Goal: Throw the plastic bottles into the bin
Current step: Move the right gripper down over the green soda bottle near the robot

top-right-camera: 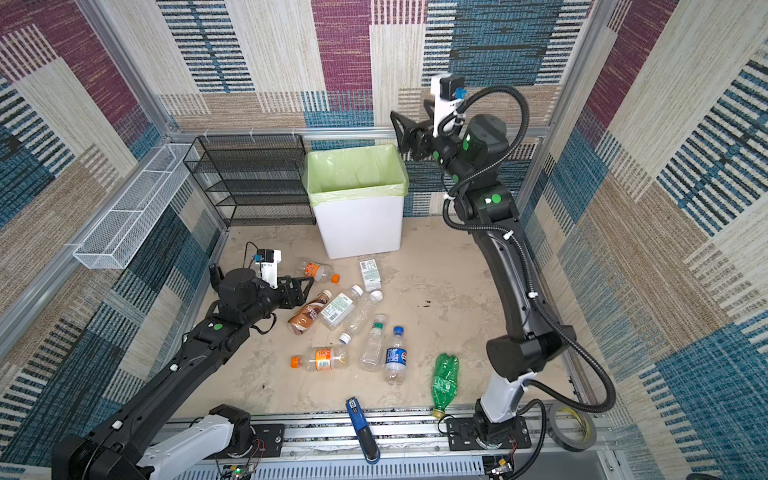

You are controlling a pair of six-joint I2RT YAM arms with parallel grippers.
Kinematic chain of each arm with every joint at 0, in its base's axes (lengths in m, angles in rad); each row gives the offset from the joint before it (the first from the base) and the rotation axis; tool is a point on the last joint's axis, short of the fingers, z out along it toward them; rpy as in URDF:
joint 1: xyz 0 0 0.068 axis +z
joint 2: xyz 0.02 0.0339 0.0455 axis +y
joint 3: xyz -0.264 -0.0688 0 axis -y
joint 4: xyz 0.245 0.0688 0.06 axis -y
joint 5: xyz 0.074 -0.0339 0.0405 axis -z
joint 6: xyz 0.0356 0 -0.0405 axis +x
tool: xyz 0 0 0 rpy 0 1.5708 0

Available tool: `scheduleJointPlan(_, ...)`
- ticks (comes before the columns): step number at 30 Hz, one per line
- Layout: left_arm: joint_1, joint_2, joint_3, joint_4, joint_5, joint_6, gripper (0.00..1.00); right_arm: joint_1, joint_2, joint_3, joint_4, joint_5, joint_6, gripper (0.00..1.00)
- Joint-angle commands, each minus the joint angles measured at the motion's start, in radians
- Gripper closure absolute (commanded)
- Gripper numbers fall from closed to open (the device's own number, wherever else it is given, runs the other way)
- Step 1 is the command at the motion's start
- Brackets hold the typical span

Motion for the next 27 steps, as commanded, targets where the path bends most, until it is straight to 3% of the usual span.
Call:
scheduleJointPlan(1, -0.001, -0.003, 0.005, 0.024, -0.007, 0.026, 0.18, -0.002, -0.208, -0.326, -0.02, 0.179, 0.022, 0.18)
scheduleJointPlan(2, -0.001, 0.002, 0.018, 0.002, -0.012, 0.033, 0.18, -0.002, -0.272, -0.35, -0.05, 0.214, 0.062, 0.18)
scheduleJointPlan(5, -0.001, 0.021, 0.062, -0.063, -0.022, 0.049, 0.18, -0.002, -0.423, -0.631, -0.219, 0.279, 0.222, 0.19)
scheduleJointPlan(10, -0.001, 0.063, 0.093, -0.094, 0.0, 0.047, 0.18, -0.002, -0.606, -0.897, -0.631, 0.248, 0.476, 0.15)
scheduleJointPlan(13, -0.001, 0.081, 0.08, -0.067, 0.015, 0.027, 0.17, -0.001, -0.739, -1.039, -0.775, 0.164, 0.584, 0.16)
scheduleJointPlan(19, 0.001, 0.086, 0.046, -0.024, 0.04, -0.008, 0.17, 0.021, -0.892, -1.225, -0.889, 0.09, 0.689, 0.15)
scheduleJointPlan(27, 0.002, 0.065, 0.039, -0.026, 0.027, -0.006, 0.15, 0.065, -0.815, -1.225, -0.897, 0.087, 0.665, 0.11)
